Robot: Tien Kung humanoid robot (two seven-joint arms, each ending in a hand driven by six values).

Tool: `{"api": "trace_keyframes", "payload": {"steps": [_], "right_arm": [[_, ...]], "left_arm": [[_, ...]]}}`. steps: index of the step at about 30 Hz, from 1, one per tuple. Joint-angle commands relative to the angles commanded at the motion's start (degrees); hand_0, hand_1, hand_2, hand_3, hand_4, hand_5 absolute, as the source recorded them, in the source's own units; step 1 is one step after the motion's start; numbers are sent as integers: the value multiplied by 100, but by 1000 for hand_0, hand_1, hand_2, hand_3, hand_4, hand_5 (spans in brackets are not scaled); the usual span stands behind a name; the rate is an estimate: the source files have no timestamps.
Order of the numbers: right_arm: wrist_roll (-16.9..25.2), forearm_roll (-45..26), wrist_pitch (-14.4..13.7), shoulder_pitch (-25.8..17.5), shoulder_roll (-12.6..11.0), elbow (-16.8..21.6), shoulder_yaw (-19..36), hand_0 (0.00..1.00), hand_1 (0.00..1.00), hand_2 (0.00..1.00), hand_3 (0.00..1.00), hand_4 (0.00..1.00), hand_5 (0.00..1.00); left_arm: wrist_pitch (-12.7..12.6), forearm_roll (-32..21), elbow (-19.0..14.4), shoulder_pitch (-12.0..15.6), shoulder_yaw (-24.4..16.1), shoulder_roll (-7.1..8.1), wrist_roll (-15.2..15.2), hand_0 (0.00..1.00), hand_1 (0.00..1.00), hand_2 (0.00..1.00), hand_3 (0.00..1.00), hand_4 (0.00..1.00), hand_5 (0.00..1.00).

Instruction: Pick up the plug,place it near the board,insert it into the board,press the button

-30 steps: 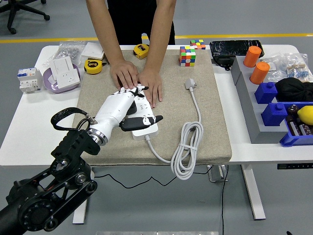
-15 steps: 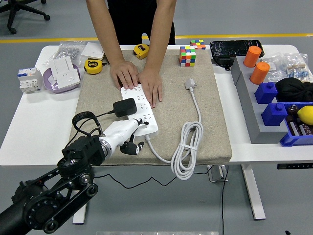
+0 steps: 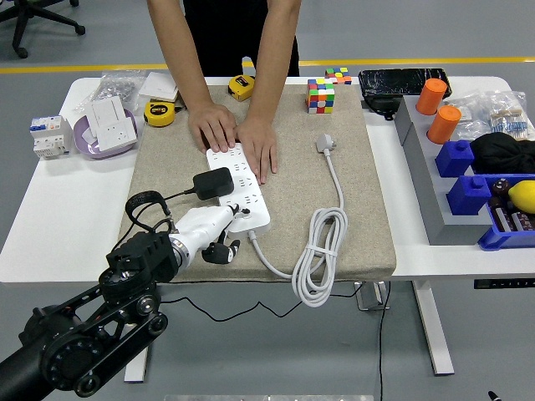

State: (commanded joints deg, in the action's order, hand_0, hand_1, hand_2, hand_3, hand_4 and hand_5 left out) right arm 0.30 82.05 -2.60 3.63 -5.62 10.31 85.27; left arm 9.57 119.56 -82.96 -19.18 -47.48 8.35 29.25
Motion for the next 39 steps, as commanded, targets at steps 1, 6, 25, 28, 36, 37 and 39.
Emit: {"api": "trace_keyframes", "payload": {"steps": [1, 6, 25, 28, 36, 37, 39], "right_arm": [[0, -3, -1, -2, 1, 0, -2, 998, 876, 780, 785, 998, 944], [4, -6, 1, -21, 1, 0, -16, 998, 876, 781, 784, 998, 945], [4, -10, -1, -48, -26, 0, -33, 998, 876, 780, 784, 998, 945], [6, -12, -2, -47, -26, 0, -34, 998, 876, 780, 784, 998, 945], [8, 3, 2, -46, -11, 0, -11, 998, 876, 780, 784, 998, 949], [9, 9, 3, -50, -8, 0, -2, 998, 876, 780, 784, 998, 949], [12, 5, 3, -53, -2, 0, 4, 998, 876, 780, 784, 998, 949]], "left_arm": [[26, 38, 6, -2, 8, 1, 18, 130, 58, 154, 846, 497, 138], [113, 139, 16, -9, 22, 21, 96, 131, 56, 154, 761, 501, 142], [187, 219, -11, -13, -4, 49, 6, 131, 55, 152, 685, 501, 139], [-122, 144, -208, 40, -156, 43, -233, 131, 55, 152, 685, 501, 139], [-1232, -790, -1203, 610, -1104, -205, -1402, 431, 505, 548, 768, 823, 208], [-1419, -1013, -1313, 745, -1238, -266, -1625, 431, 505, 548, 768, 823, 208], [-1686, -1534, -1453, 1007, -1473, -371, -2132, 431, 505, 548, 768, 823, 208]]}}
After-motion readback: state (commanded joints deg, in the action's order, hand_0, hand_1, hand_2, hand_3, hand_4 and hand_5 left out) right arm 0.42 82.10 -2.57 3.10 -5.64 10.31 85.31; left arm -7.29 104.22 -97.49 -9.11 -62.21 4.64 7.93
